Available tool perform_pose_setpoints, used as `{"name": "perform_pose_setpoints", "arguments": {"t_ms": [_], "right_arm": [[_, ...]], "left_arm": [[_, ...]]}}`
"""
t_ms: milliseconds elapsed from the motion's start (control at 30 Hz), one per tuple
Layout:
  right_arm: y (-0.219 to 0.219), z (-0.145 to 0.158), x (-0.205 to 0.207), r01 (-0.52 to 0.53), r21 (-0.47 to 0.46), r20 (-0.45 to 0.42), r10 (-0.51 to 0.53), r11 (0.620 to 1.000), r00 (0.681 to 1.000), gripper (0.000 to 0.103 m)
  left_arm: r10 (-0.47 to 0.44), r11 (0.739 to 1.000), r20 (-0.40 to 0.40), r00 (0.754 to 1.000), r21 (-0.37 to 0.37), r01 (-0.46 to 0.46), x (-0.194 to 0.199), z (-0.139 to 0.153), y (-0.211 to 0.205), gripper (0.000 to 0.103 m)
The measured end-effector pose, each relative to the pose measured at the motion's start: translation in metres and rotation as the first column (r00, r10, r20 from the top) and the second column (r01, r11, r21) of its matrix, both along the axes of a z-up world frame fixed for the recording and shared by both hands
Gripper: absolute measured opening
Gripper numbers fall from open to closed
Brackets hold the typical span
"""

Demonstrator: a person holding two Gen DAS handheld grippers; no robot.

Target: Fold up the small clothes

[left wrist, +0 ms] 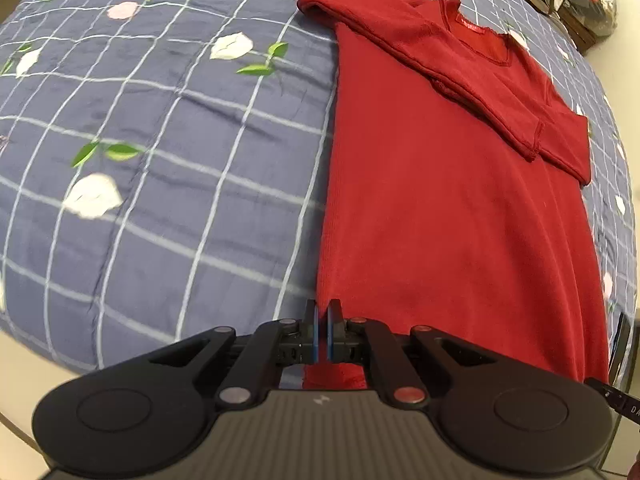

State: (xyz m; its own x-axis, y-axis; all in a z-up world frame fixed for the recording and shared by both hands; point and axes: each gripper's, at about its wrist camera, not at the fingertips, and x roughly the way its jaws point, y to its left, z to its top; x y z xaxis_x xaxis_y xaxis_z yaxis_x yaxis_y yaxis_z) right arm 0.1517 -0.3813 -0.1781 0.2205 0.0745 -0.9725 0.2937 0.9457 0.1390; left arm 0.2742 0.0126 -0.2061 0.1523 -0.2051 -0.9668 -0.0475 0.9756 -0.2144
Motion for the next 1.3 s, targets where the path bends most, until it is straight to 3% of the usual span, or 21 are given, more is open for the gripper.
{"name": "perform_pose_setpoints", "arguments": {"t_ms": [367,533,767,867,933,1000,1033,1067,1100,1133,1200,1300], "right_arm": [[0.011,0.001,-0.065,-0.007,0.003,0.017,0.007,1.0,1.0,0.007],[0.012,0.003,-0.067,-0.019,0.01,0.065,0.018,1.0,0.998,0.008],[0.018,-0.01,-0.058,-0.131,-0.012,0.053,0.131,0.991,0.99,0.011],[0.017,-0.014,-0.056,-0.168,-0.04,0.05,0.17,0.985,0.984,0.018],[0.015,-0.015,-0.058,-0.197,-0.071,0.051,0.201,0.978,0.978,0.028],[0.016,-0.017,-0.062,-0.248,-0.111,0.054,0.255,0.962,0.966,0.032],[0.019,-0.018,-0.064,-0.287,-0.139,0.053,0.297,0.948,0.953,0.039],[0.023,-0.018,-0.067,-0.326,-0.173,0.053,0.34,0.929,0.939,0.045],[0.027,-0.018,-0.07,-0.364,-0.212,0.058,0.383,0.907,0.922,0.058],[0.031,-0.018,-0.073,-0.393,-0.243,0.064,0.418,0.887,0.906,0.073],[0.04,-0.016,-0.081,-0.463,-0.307,0.081,0.507,0.832,0.858,0.081],[0.058,-0.02,-0.089,-0.564,-0.369,0.072,0.627,0.739,0.776,0.083]], "left_arm": [[-0.014,1.0,0.019,1.0,0.027,0.014,-0.069,0.007,0.008,0.002],[0.03,1.0,0.05,0.998,-0.002,-0.03,-0.074,0.012,0.011,0.003],[-0.01,0.998,0.051,0.999,0.056,0.007,-0.07,0.008,0.003,0.004],[0.006,0.998,0.029,1.0,0.06,-0.008,-0.068,-0.001,0.001,0.005],[0.01,0.997,0.006,1.0,0.079,-0.011,-0.067,-0.009,-0.001,0.006],[0.015,0.996,-0.015,1.0,0.093,-0.014,-0.067,-0.014,-0.002,0.014],[0.017,0.995,-0.017,1.0,0.101,-0.016,-0.069,-0.015,-0.002,0.019],[0.018,0.994,-0.014,1.0,0.107,-0.016,-0.071,-0.015,-0.002,0.034],[0.018,0.993,-0.003,1.0,0.117,-0.017,-0.074,-0.015,-0.001,0.053],[0.019,0.991,0.008,1.0,0.134,-0.02,-0.076,-0.014,-0.001,0.062],[0.02,0.98,0.035,0.999,0.197,-0.027,-0.083,-0.011,-0.002,0.084],[0.016,0.967,0.057,0.998,0.251,-0.03,-0.091,-0.009,-0.002,0.094]]}}
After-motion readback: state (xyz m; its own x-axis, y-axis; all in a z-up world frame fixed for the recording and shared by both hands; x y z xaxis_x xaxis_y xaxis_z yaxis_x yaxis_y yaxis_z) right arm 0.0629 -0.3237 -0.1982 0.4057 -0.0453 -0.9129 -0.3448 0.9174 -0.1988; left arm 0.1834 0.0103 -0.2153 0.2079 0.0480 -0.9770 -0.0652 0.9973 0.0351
